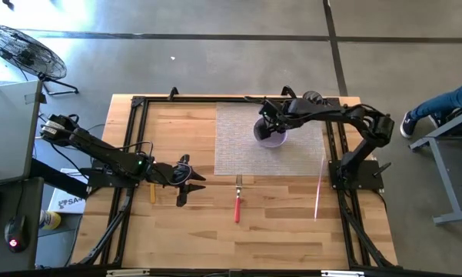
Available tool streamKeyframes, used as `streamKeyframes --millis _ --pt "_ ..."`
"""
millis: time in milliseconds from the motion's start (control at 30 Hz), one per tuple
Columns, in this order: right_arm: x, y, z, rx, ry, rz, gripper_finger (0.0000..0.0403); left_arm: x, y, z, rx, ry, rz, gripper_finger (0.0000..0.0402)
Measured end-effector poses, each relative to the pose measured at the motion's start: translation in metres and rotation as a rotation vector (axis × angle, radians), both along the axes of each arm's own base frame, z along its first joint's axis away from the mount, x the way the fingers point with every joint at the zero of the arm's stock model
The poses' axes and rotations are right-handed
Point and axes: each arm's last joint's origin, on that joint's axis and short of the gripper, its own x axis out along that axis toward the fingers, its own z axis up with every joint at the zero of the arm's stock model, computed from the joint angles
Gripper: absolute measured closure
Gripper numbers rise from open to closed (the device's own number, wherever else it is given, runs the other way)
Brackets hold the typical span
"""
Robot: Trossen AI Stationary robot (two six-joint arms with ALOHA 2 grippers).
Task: Pick & Place Utensil
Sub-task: Adjust the purple bowl on the mat
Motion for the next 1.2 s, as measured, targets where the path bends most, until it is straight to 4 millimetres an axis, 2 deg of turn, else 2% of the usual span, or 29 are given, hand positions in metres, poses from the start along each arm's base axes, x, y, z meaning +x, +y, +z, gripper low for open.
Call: streamKeyframes --millis 333,767,1200 --pt "-0.0069 -0.0025 -0.0007 -0.073 0.098 -0.019 0.0039 0.0 0.0 0.0 0.0 0.0 0.0 0.0273" --pt "-0.0022 -0.0035 0.0 -0.03 0.022 -0.002 0.0039 0.0 0.0 0.0 0.0 0.0 0.0 0.0273" --pt "-0.0047 -0.0076 -0.0054 0.001 0.047 -0.014 0.0039 0.0 0.0001 0.0 0.0 0.0 0.0 0.0273"
